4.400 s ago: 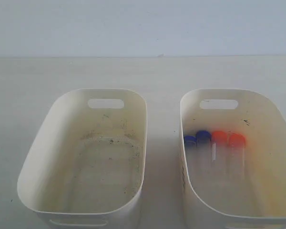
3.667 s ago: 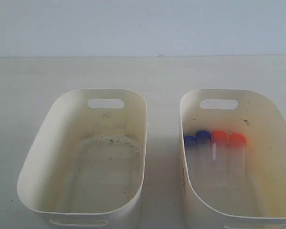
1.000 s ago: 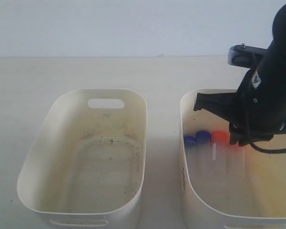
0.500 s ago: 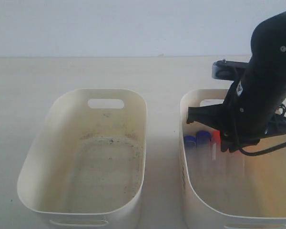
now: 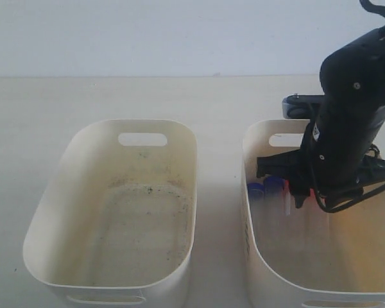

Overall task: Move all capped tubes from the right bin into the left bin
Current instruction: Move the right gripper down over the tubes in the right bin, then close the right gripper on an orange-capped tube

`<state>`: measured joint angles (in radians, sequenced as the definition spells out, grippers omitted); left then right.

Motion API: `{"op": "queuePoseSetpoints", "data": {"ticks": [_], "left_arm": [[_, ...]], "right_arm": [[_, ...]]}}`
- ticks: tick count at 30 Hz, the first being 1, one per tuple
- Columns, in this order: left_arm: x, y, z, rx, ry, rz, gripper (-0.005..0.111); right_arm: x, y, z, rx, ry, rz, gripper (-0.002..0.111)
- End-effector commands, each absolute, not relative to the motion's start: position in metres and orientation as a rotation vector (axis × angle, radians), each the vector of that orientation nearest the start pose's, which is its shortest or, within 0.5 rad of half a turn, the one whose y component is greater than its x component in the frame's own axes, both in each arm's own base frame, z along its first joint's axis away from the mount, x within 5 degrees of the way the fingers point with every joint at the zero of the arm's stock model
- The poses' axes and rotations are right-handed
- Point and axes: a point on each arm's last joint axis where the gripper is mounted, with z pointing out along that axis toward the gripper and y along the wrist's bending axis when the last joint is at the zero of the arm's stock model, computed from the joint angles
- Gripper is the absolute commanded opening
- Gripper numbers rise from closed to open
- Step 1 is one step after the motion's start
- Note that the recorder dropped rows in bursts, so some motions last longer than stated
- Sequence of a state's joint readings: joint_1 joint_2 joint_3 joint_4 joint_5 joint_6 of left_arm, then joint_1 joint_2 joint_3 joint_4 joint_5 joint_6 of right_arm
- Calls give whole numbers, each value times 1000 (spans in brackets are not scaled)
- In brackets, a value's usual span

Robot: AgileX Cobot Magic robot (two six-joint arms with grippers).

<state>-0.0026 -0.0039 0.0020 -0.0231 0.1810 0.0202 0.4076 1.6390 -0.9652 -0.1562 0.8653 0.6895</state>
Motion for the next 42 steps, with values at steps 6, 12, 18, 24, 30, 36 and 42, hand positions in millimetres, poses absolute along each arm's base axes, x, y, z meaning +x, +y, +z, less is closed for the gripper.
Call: {"op": "queuePoseSetpoints", "data": {"ticks": [6, 12, 18, 24, 30, 36, 42], "left_arm": [[56, -1, 197, 3, 1658, -19, 4], [56, -1, 197, 3, 1658, -19, 4], [56, -1, 197, 3, 1658, -19, 4], [56, -1, 197, 3, 1658, -19, 4], [56, -1, 197, 3, 1658, -19, 4], [56, -1, 197, 3, 1658, -19, 4], [56, -1, 197, 3, 1658, -19, 4]], "right_arm": [[275, 105, 194, 284, 2922, -34, 43], [278, 106, 193, 283, 2897, -7, 43], [280, 107, 178, 291, 2941, -42, 43], [282, 108, 178, 288, 2929, -28, 43], [282, 108, 178, 295, 2921, -21, 43], [283, 108, 178, 293, 2916, -16, 43], [284, 109, 177, 295, 2910, -8, 43]]}}
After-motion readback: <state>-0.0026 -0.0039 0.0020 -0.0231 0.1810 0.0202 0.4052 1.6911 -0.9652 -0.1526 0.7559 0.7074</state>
